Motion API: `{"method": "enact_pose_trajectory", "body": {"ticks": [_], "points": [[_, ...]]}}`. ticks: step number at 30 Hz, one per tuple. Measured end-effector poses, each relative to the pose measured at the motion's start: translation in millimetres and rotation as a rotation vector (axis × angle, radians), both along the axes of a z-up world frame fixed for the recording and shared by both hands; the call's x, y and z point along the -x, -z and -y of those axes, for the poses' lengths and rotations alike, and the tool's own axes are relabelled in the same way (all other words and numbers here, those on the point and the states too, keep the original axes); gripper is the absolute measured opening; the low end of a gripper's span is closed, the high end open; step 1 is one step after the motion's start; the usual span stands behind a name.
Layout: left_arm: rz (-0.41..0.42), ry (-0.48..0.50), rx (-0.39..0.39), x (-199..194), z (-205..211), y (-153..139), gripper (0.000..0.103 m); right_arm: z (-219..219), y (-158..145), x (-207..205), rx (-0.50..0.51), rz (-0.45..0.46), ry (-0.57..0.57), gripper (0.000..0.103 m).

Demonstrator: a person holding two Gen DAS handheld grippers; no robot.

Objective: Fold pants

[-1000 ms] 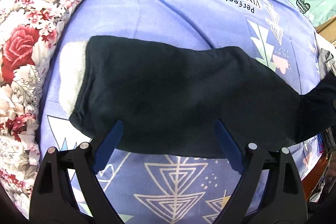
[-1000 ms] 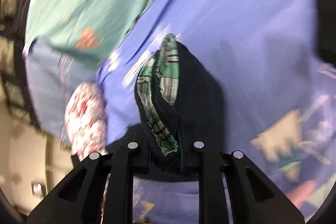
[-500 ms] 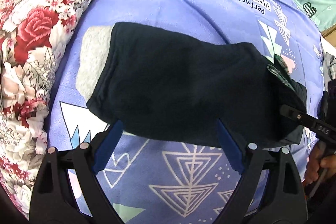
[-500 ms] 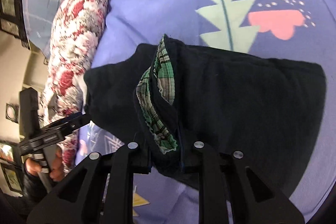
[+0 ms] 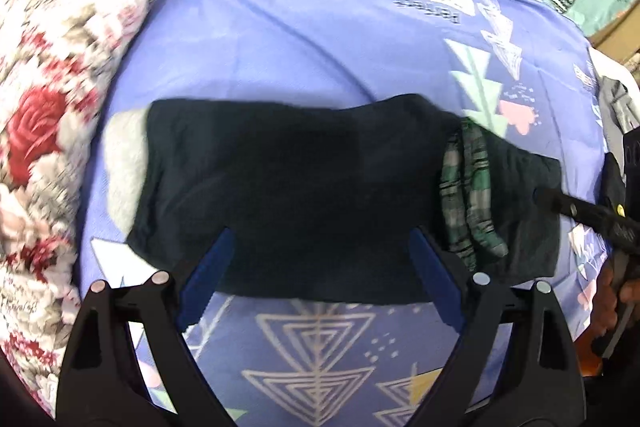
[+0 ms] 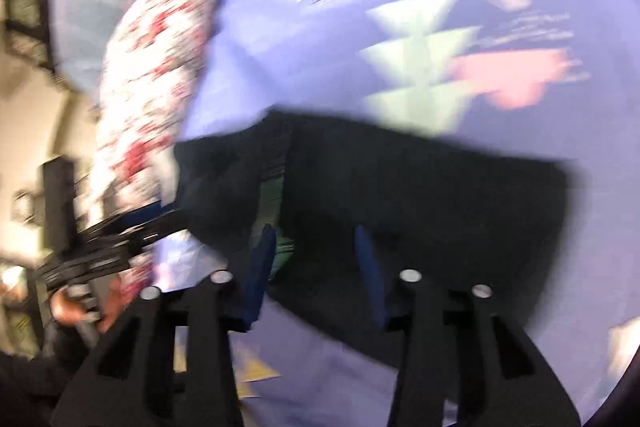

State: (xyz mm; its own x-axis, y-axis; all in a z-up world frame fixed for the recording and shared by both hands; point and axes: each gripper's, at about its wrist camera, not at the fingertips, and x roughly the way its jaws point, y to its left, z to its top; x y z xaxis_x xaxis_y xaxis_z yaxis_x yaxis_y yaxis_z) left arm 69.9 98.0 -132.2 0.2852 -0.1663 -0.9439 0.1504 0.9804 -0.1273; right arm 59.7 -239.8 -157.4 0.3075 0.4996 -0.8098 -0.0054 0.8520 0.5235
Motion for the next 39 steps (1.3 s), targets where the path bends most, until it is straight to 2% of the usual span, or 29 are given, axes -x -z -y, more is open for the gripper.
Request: {"method": "enact_pose_trajectory", "body": {"ticks": [2, 4, 6, 8, 10, 12, 17, 21, 24, 27, 32, 35, 39], "points": [[-0.005, 0.028, 0.016, -3.1, 13.5, 0.2, 0.090, 30.2, -0.2, 0.2, 0.047, 0.006, 0.090, 0.019], [-0.003, 0.060, 0.014, -5.8, 28.4, 0.1, 0.090, 51.7, 3.0, -0.6, 0.073, 0.000, 0.151, 0.017], [0.003, 0.087, 0.020, -7.8, 41.8, -0.6, 0.090, 64.5, 12.5, -3.4, 0.130, -0.014, 0.172, 0.013], [-0.004, 0.111, 0.033, -10.9, 56.3, -0.5, 0.090, 70.2, 25.9, -8.9, 0.161, -0.025, 0.174, 0.000], [-0.014, 0.120, 0.037, -13.1, 65.7, 0.8, 0.090, 69.3, 26.8, -14.1, 0.138, -0.028, 0.205, 0.000], [-0.013, 0.139, 0.042, -13.5, 75.2, -0.4, 0.090, 68.1, 19.4, -14.4, 0.103, -0.018, 0.203, 0.007], [-0.014, 0.173, 0.051, -11.2, 85.8, 1.0, 0.090, 54.2, -0.6, 12.0, 0.094, -0.013, 0.084, 0.008], [-0.037, 0.169, 0.069, -11.9, 91.6, 10.9, 0.090, 38.8, 9.0, 46.1, 0.112, -0.071, -0.030, 0.008], [-0.061, 0.159, 0.086, -13.0, 93.8, 20.3, 0.090, 31.2, 26.9, 66.8, 0.119, -0.112, -0.094, 0.008], [-0.091, 0.153, 0.095, -14.0, 95.3, 28.4, 0.090, 36.4, 35.5, 72.9, 0.100, -0.128, -0.066, 0.007], [-0.102, 0.177, 0.043, -8.8, 91.9, 37.1, 0.090, 38.8, 26.4, 67.2, 0.107, -0.107, -0.049, 0.007], [-0.120, 0.150, 0.030, -6.2, 80.1, 44.8, 0.090, 48.2, 18.6, 60.2, 0.093, -0.076, 0.007, 0.008], [-0.147, 0.106, 0.028, -5.2, 66.4, 55.1, 0.090, 53.6, 19.5, 46.6, 0.136, -0.048, 0.047, 0.008]]}}
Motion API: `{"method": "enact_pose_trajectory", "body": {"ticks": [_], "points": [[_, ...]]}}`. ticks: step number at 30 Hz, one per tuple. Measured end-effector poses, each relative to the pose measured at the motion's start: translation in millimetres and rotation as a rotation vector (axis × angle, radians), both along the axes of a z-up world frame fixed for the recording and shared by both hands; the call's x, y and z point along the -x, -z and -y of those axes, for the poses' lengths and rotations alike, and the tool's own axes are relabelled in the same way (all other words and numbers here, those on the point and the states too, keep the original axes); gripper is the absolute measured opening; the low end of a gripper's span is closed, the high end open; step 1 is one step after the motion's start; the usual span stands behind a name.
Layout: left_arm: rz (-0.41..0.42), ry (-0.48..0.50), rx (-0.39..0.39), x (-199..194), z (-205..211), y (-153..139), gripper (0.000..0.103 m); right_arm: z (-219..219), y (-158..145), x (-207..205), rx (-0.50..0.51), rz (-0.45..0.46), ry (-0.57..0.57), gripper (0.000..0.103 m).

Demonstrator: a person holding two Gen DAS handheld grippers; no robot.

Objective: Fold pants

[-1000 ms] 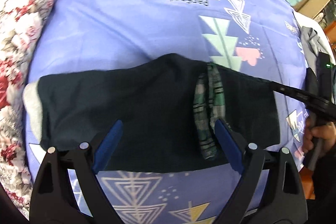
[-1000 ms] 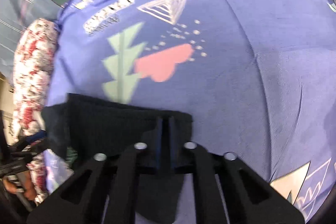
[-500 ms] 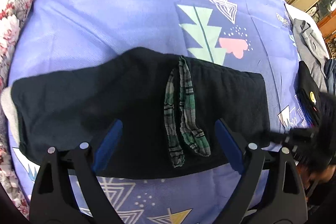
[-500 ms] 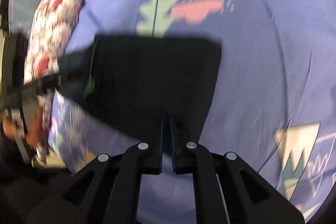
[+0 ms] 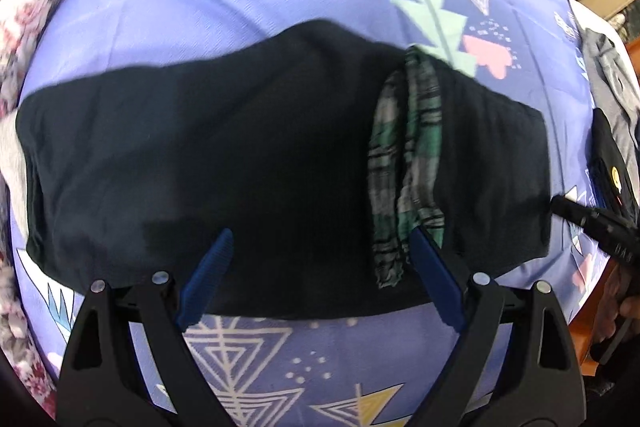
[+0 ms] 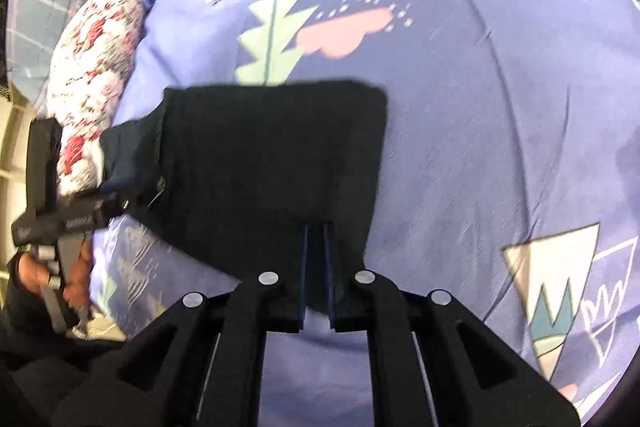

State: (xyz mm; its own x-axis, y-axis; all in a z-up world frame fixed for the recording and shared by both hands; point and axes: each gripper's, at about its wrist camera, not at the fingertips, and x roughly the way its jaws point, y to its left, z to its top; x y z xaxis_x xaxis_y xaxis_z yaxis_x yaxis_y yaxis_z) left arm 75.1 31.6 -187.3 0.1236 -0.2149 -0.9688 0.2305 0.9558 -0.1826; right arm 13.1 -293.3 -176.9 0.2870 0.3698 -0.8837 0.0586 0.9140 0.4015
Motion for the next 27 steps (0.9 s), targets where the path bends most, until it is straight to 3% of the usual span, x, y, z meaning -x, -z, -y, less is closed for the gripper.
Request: {"method": "enact_pose_trajectory", "body": {"ticks": [5, 11, 14, 18, 23, 27], "points": [[-0.005, -0.025, -0.029, -1.9, -6.8, 4.1, 0.090, 16.0, 6.1, -33.2, 0.039, 0.032, 0.095, 0.008], [0.049, -0.008, 0.064, 1.2, -4.3, -29.4, 0.090, 11.3, 10.2, -52.7, 0.021, 0.019, 0.086, 0.023], [0.065, 0.035, 0.094, 1.8, 11.0, -37.7, 0.090, 6.3, 15.0, -56.1, 0.038, 0.009, 0.070, 0.024], [0.041, 0.074, 0.061, -3.1, 31.4, -24.3, 0.090, 7.9, 5.5, -50.6, 0.032, 0.014, 0.079, 0.023], [-0.022, 0.033, -0.009, -3.6, 24.2, 3.7, 0.090, -3.3, -10.1, -18.8, 0.041, 0.031, 0.010, 0.024], [-0.030, 0.024, 0.006, -0.8, 12.6, 12.2, 0.092, -21.3, 8.3, 4.4, 0.124, -0.024, -0.074, 0.024]]}}
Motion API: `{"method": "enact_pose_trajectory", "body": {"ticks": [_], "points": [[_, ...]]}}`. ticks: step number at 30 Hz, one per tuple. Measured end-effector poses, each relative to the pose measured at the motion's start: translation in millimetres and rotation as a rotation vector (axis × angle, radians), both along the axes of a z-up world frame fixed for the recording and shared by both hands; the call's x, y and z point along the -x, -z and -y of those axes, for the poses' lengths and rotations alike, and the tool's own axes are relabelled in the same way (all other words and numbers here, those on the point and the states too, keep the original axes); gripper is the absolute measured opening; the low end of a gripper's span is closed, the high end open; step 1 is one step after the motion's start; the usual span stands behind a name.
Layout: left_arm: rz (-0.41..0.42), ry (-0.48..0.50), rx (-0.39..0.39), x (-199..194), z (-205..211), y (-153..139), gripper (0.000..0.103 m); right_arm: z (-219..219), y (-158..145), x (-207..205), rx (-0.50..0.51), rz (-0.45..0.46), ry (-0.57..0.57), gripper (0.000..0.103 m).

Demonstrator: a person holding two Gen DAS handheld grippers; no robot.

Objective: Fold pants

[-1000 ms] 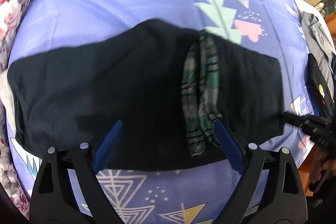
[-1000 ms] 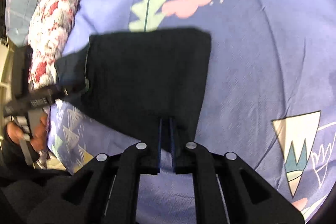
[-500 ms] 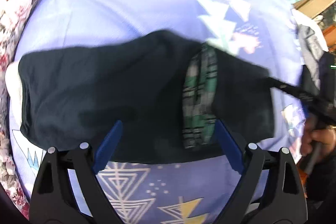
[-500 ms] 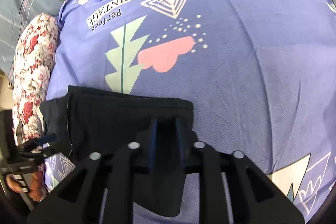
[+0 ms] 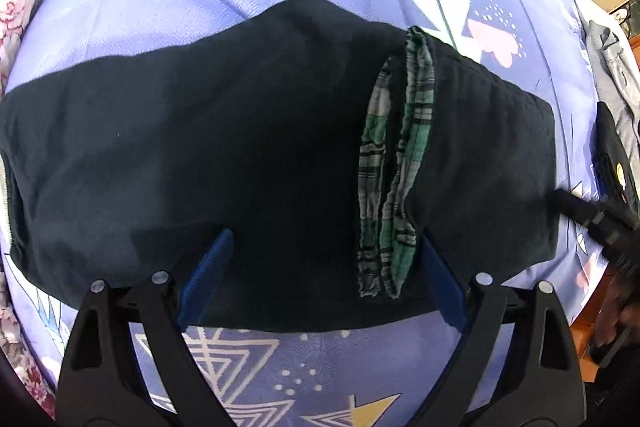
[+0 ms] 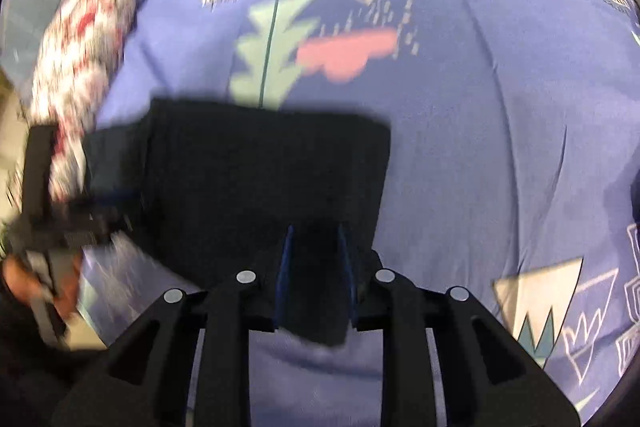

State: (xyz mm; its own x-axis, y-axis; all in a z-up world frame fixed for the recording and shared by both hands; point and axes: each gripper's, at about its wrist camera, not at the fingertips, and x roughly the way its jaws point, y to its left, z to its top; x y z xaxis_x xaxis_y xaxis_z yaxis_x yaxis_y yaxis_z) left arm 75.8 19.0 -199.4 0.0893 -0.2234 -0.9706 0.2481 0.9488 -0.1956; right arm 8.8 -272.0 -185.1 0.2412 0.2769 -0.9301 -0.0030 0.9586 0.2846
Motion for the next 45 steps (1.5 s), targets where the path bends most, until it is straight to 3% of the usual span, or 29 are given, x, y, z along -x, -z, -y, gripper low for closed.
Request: {"method": "enact_pose_trajectory", "body": {"ticks": [7, 9, 11, 17, 20, 23, 25, 28, 36, 42, 45], "points": [[0.023, 0.013, -0.026, 4.8, 3.7, -3.1, 0.095, 1.2, -5.4, 1.9, -0.013, 0.008, 0.016, 0.031], [0.032, -0.006, -0.003, 8.5, -4.6, -11.3, 0.094, 1.4, -12.4, 7.8, -0.020, 0.017, 0.012, 0.040], [0.085, -0.027, 0.011, 16.5, -22.9, -27.7, 0.094, -1.0, -16.7, 20.4, -0.021, 0.018, 0.000, 0.053], [0.179, -0.224, 0.021, 22.0, -108.7, -52.7, 0.094, 2.4, -16.2, 46.3, -0.039, -0.001, 0.034, 0.057], [0.204, -0.300, -0.030, 8.9, -150.0, -48.8, 0.093, 7.9, -16.0, 46.8, -0.048, -0.010, 0.063, 0.058], [0.271, -0.283, -0.106, -9.5, -183.1, -39.9, 0.091, 5.2, -19.9, 44.4, -0.042, 0.004, 0.054, 0.059], [0.240, -0.317, -0.116, -23.8, -195.3, -31.5, 0.084, 1.4, -21.7, 42.6, -0.040, 0.007, 0.044, 0.059], [0.212, -0.359, -0.062, -36.6, -212.7, -20.2, 0.084, -0.7, -21.2, 40.5, -0.054, 0.002, 0.043, 0.059], [0.236, -0.108, -0.093, -61.6, -182.5, -4.3, 0.084, 3.8, -15.8, 37.8, -0.077, -0.033, 0.101, 0.060], [0.270, 0.002, -0.139, -72.5, -160.2, 4.8, 0.085, -0.6, -12.7, 31.7, -0.068, -0.039, 0.106, 0.060], [0.273, 0.023, -0.122, -76.8, -157.9, 3.4, 0.076, -2.5, -11.8, 29.1, -0.065, -0.044, 0.102, 0.060]]}}
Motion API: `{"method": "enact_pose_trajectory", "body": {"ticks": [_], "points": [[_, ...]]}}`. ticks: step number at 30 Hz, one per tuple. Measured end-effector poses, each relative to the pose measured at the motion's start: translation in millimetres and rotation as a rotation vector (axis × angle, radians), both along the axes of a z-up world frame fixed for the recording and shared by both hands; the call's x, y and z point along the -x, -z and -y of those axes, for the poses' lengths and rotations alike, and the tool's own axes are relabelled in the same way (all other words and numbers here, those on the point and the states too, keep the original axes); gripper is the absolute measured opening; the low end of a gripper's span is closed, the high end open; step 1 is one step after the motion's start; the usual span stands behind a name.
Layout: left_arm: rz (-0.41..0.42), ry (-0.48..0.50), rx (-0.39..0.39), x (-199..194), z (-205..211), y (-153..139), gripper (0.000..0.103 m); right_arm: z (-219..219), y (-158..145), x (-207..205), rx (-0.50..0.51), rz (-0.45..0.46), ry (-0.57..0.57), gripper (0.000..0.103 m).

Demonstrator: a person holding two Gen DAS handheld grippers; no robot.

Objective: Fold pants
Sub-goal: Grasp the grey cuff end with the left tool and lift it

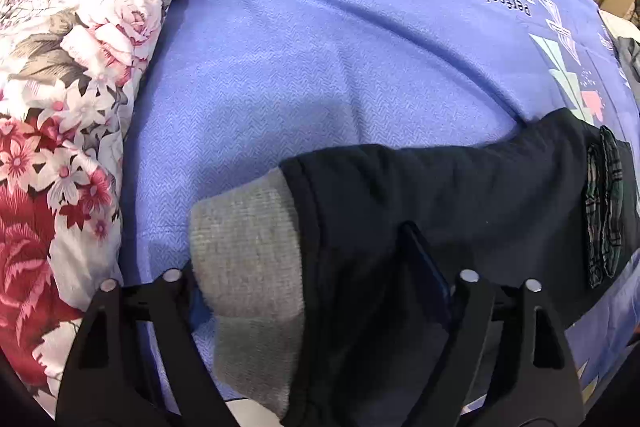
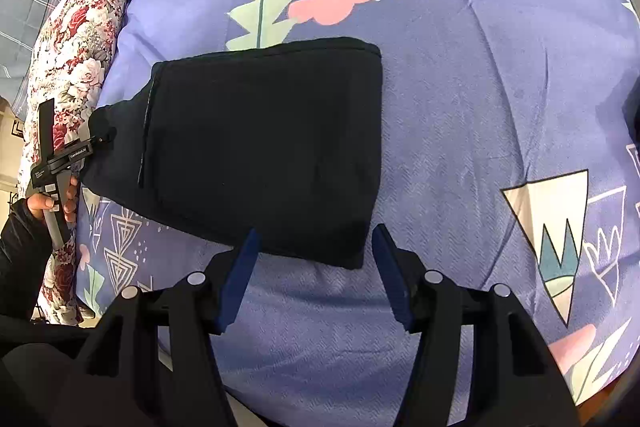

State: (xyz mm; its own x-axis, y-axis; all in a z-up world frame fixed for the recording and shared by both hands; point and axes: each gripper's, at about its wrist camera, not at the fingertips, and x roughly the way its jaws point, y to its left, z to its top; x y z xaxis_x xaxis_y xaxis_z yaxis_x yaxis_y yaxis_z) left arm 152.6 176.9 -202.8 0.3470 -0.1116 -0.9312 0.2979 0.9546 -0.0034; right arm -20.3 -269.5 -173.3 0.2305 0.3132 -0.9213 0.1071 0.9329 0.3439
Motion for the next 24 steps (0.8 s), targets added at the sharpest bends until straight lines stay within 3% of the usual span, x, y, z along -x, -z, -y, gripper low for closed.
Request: {"method": "enact_pose_trajectory", "body": {"ticks": [2, 4, 7, 11, 15, 21, 24], "points": [[-0.008, 0.009, -0.001, -0.2, -2.9, -3.8, 0.067, -0.9, 1.9, -2.0, 0.002, -0.009, -0.002, 0.060], [-0.034, 0.010, 0.011, -0.5, -10.1, -11.2, 0.051, -3.1, 1.9, -4.2, 0.008, -0.008, -0.011, 0.060], [-0.062, 0.012, 0.031, 1.5, -13.1, -24.8, 0.038, -5.3, -0.2, -6.6, 0.002, 0.008, -0.013, 0.060], [-0.035, 0.034, 0.082, 11.8, -5.8, -56.0, 0.034, -6.0, -3.4, -7.4, -0.006, 0.026, -0.015, 0.060], [0.008, 0.106, 0.221, 29.6, 28.0, -105.3, 0.033, -2.1, -8.0, -4.1, -0.011, 0.042, -0.006, 0.060], [-0.008, 0.248, 0.304, 58.3, 86.0, -136.0, 0.033, 2.1, -12.4, -0.9, -0.031, 0.069, 0.002, 0.060], [-0.030, 0.316, 0.333, 64.8, 131.2, -135.0, 0.033, 3.9, -12.5, 2.3, -0.042, 0.077, 0.019, 0.060]]}}
